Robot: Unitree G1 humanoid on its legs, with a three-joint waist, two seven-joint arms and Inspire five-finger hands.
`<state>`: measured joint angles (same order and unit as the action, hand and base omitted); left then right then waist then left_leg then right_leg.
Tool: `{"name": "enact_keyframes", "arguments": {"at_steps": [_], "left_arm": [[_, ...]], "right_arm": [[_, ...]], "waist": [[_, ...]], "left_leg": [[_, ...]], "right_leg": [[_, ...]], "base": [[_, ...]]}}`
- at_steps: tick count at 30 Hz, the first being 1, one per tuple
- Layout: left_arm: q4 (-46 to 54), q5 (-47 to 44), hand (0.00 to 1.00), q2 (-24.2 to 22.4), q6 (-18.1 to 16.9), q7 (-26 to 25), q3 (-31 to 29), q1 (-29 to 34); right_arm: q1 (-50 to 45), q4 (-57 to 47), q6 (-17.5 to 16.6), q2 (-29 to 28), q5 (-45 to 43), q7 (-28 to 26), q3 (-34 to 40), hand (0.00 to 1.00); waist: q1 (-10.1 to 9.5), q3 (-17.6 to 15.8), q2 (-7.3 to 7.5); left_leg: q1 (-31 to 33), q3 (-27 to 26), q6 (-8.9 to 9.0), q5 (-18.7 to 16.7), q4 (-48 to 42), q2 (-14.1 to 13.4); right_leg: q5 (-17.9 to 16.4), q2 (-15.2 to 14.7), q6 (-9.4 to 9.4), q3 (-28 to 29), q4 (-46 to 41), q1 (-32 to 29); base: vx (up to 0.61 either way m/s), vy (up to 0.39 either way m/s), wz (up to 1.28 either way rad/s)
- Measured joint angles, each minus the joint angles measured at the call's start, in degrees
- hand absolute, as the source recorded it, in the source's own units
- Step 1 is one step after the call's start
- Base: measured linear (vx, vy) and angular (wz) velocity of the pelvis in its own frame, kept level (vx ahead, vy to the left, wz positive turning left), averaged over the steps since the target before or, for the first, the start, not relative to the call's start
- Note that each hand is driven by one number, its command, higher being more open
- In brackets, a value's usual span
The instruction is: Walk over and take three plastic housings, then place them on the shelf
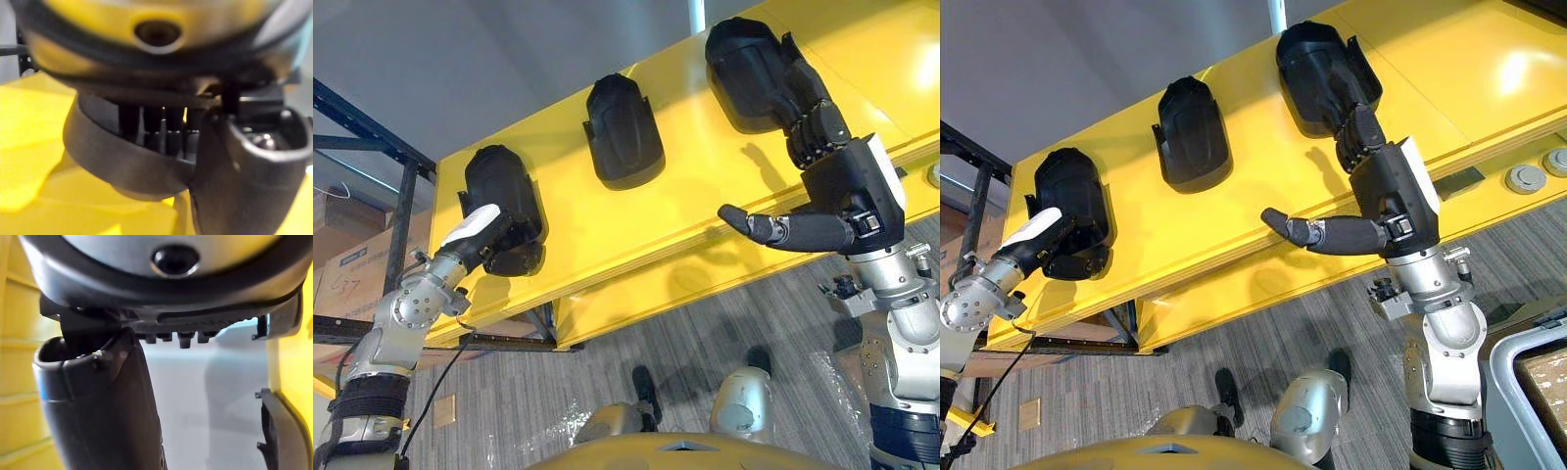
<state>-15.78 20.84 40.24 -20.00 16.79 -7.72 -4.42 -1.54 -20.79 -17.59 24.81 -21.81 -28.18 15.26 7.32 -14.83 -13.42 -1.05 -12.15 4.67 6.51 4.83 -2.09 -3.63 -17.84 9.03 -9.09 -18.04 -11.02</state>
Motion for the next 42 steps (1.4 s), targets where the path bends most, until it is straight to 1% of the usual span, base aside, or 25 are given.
{"name": "enact_keyframes", "arguments": {"at_steps": [2, 4, 5, 8, 9, 10, 12, 13, 18, 21, 23, 24, 26, 29, 30, 33, 34, 35, 37, 38, 39, 40, 41, 42], "left_arm": [[0.00, -0.01, 0.00, 0.54, -0.20, -0.30, 0.05, -0.02], [0.00, -0.01, 0.00, 0.54, -0.30, -0.56, 0.16, -0.05], [0.00, -0.03, 1.00, 0.54, -0.42, -0.71, 0.25, -0.09], [-0.01, -0.06, 1.00, 0.54, -1.12, -1.82, 0.98, -0.48], [-0.01, -0.21, 1.00, 0.54, -1.40, -2.21, 1.65, -1.17], [-0.01, -0.24, 1.00, 0.54, -1.43, -2.49, 1.98, -1.62], [-0.01, -0.26, 1.00, 0.54, -1.55, -3.25, 2.11, -2.26], [-0.01, -0.26, 1.00, 0.54, -2.28, -4.38, 2.13, -2.50], [-0.20, -0.12, 1.00, 0.54, -4.02, -6.22, 2.73, -3.53], [-1.40, -0.05, 1.00, 0.54, -5.24, -9.90, 2.98, -5.56], [-1.66, 0.06, 1.00, 0.56, -6.58, -14.03, 2.97, -6.56], [-1.67, 0.06, 1.00, 0.57, -7.08, -15.09, 2.97, -6.64], [-1.60, 0.09, 1.00, 0.57, -8.91, -18.66, 2.93, -6.68], [-0.24, -0.08, 1.00, 0.57, -9.21, -21.20, 2.39, -6.62], [2.12, -0.09, 1.00, 0.57, -9.28, -22.55, 1.10, -6.30], [6.15, -0.38, 1.00, 0.53, -9.32, -23.63, -0.81, -4.70], [10.49, -0.78, 1.00, -0.17, -9.46, -24.64, -2.89, -2.17], [12.01, -0.89, 1.00, -0.75, -9.68, -24.97, -3.75, -1.35], [16.21, -3.28, 1.00, -4.45, -9.99, -25.43, -5.74, 0.52], [17.72, -4.73, 1.00, -6.52, -10.06, -25.50, -6.34, 0.94], [18.48, -5.44, 1.00, -7.43, -10.04, -25.49, -6.74, 1.14], [20.31, -7.94, 1.00, -9.56, -9.91, -25.39, -7.44, 2.45], [21.09, -9.09, 1.00, -10.61, -9.84, -25.26, -7.65, 3.10], [22.22, -10.50, 1.00, -12.09, -9.43, -25.12, -7.82, 3.81]], "right_arm": [[0.30, -0.16, 0.00, 0.19, -0.01, -2.92, -1.01, 1.00], [0.68, -0.20, 0.01, 0.40, 0.02, -4.07, -2.97, 1.00], [0.82, -0.21, 0.03, 0.43, 0.03, -4.35, -3.69, 1.00], [2.89, -0.22, 1.07, 1.06, 0.16, -4.88, -7.21, 1.00], [3.53, -0.22, 1.72, 1.68, 0.22, -4.65, -8.20, 1.00], [3.88, -0.23, 2.10, 1.94, 0.27, -4.42, -8.68, 1.00], [4.50, -0.24, 2.31, 1.96, 0.60, -4.22, -9.29, 1.00], [4.81, -0.34, 2.34, 1.96, 0.80, -4.10, -9.47, 1.00], [4.80, -0.45, 2.39, 1.96, 0.85, -3.89, -9.70, 1.00], [4.87, -0.44, 2.40, 1.96, 0.85, -3.82, -9.85, 1.00], [4.76, -0.39, 2.40, 1.95, 0.84, -3.90, -9.88, 1.00], [4.74, -0.39, 2.40, 1.95, 0.83, -3.99, -9.89, 1.00], [4.55, -0.26, 2.38, 1.89, 0.77, -4.80, -9.87, 1.00], [4.50, -0.21, 2.06, 1.78, 0.61, -6.59, -9.86, 1.00], [4.51, -0.19, 1.65, 1.73, 0.61, -7.83, -10.35, 1.00], [4.57, 0.06, 1.23, 1.26, 0.67, -8.57, -11.90, 1.00], [4.81, 0.15, 0.55, 0.49, 0.71, -8.78, -13.40, 1.00], [5.01, 0.17, 0.35, -0.01, 0.75, -8.76, -13.95, 1.00], [6.57, 0.83, -0.71, -1.16, 1.60, -7.89, -16.02, 1.00], [8.06, 1.22, -0.83, -2.06, 3.50, -6.98, -16.85, 1.00], [9.09, 1.80, -0.94, -2.44, 4.01, -6.45, -17.42, 1.00], [11.85, 3.63, -1.25, -4.00, 6.62, -4.68, -18.68, 1.00], [12.82, 4.31, -1.31, -4.78, 7.74, -3.88, -18.97, 1.00], [14.18, 5.42, -1.31, -5.40, 8.57, -2.44, -19.37, 1.00]], "waist": [[-0.08, 0.04, -0.05], [-0.11, 0.04, -0.08], [-0.12, 0.04, -0.08], [-0.32, 0.08, -0.15], [-0.94, 0.13, -0.21], [-1.10, 0.13, -0.20], [-1.39, 0.14, -0.21], [-1.58, 0.16, -0.21], [-1.54, 0.19, -0.15], [-1.55, 0.35, 0.16], [-1.55, 0.91, 0.81], [-1.54, 1.04, 1.01], [-1.52, 1.51, 1.95], [-1.54, 2.08, 2.74], [-1.75, 2.36, 3.24], [-2.43, 2.63, 3.82], [-2.73, 2.60, 4.13], [-3.02, 2.58, 4.21], [-4.19, 2.51, 4.32], [-4.82, 2.37, 4.54], [-5.17, 2.16, 4.85], [-6.02, 1.51, 5.82], [-6.35, 1.32, 6.17], [-7.01, 0.88, 6.82]], "left_leg": [[0.53, 0.07, -0.14, 0.12, 0.00, 0.22], [1.02, 0.19, -0.34, 0.35, 0.00, 0.64], [1.12, 0.26, -0.38, 0.41, 0.00, 0.80], [1.80, 0.77, -0.54, 0.74, 0.01, 1.46], [1.93, 0.88, -0.52, 0.87, 0.02, 1.46], [1.94, 0.98, -0.48, 0.92, 0.02, 1.45], [2.05, 1.18, -0.45, 1.02, 0.04, 1.45], [2.18, 1.19, -0.45, 1.04, 0.05, 1.44], [2.52, 1.17, -0.43, 1.14, 0.05, 1.42], [2.46, 1.22, -0.40, 1.17, 0.05, 1.38], [2.42, 1.25, -0.39, 1.18, 0.06, 1.36], [2.28, 1.27, -0.38, 1.17, 0.06, 1.34], [1.10, 1.39, -0.23, 1.04, 0.07, 1.25], [0.44, 1.73, -0.15, 0.92, 0.08, 1.16], [0.49, 2.12, -0.21, 0.97, 0.08, 1.13], [0.53, 2.49, -0.26, 1.02, 0.08, 1.11], [0.68, 3.24, -0.25, 1.03, 0.08, 1.09], [0.81, 3.44, -0.22, 1.05, 0.07, 1.04], [1.74, 4.66, -0.06, 1.42, 0.06, 0.84], [2.48, 5.40, 0.00, 1.83, 0.05, 0.58], [2.76, 5.89, 0.08, 2.07, 0.04, 0.43], [3.17, 6.55, 0.22, 2.49, 0.03, 0.08], [3.47, 6.88, 0.25, 2.51, 0.02, -0.09], [3.89, 7.30, 0.38, 2.65, 0.02, -0.35]], "right_leg": [[-0.22, -0.30, -0.12, 0.07, -0.95, -0.82], [-0.58, -0.88, 0.15, 0.10, -2.10, -1.73], [-0.81, -1.12, 0.19, 0.10, -2.57, -1.99], [-1.65, -2.10, 0.12, 0.06, -4.35, -3.13], [-1.95, -2.18, 0.07, 0.05, -4.84, -3.29], [-2.06, -2.21, 0.02, -0.03, -4.91, -3.29], [-2.16, -2.29, -0.02, -0.23, -4.97, -3.31], [-2.16, -2.29, -0.02, -0.23, -5.01, -3.43], [-1.72, -2.26, 0.06, -0.21, -5.31, -3.78], [-1.67, -2.22, 0.08, -0.21, -5.38, -3.75], [-1.63, -2.18, 0.10, -0.23, -5.32, -3.67], [-1.63, -2.15, 0.11, -0.26, -5.25, -3.50], [-1.59, -2.04, 0.17, -0.51, -4.67, -2.01], [-1.54, -2.03, 0.28, -1.19, -3.82, -0.68], [-1.66, -2.04, 0.29, -1.71, -3.65, -0.34], [-1.80, -2.05, 0.43, -1.97, -3.70, -0.15], [-1.82, -2.15, 0.45, -2.66, -3.70, 0.18], [-1.82, -2.15, 0.45, -2.88, -3.70, 0.18], [-1.86, -2.15, 0.36, -4.06, -3.69, 0.10], [-2.07, -2.13, -0.02, -5.06, -3.72, 0.09], [-2.10, -2.07, -0.10, -5.50, -3.79, 0.07], [-1.99, -1.88, -0.33, -6.25, -3.95, 0.14], [-1.97, -1.70, -0.46, -6.56, -3.87, 0.14], [-1.93, -1.46, -0.73, -7.06, -3.66, 0.10]], "base": [[0.00, -0.002, 0.02], [-0.01, -0.005, 0.08], [-0.01, -0.007, 0.12], [-0.02, -0.019, 0.14], [-0.02, -0.024, 0.09], [-0.02, -0.028, 0.08], [-0.02, -0.032, 0.06], [-0.02, -0.035, 0.03], [0.00, -0.006, 0.00], [0.01, -0.024, 0.00], [0.00, 0.000, 0.00], [0.00, 0.000, 0.00], [0.00, 0.000, 0.00], [-0.02, -0.015, 0.06], [-0.03, -0.024, 0.10], [-0.02, -0.024, 0.08], [-0.01, -0.033, 0.15], [0.00, -0.038, 0.19], [-0.01, -0.051, 0.28], [-0.02, -0.051, 0.37], [-0.02, -0.073, 0.37], [-0.02, -0.057, 0.24], [-0.03, -0.081, 0.22], [-0.03, -0.064, 0.23]]}}
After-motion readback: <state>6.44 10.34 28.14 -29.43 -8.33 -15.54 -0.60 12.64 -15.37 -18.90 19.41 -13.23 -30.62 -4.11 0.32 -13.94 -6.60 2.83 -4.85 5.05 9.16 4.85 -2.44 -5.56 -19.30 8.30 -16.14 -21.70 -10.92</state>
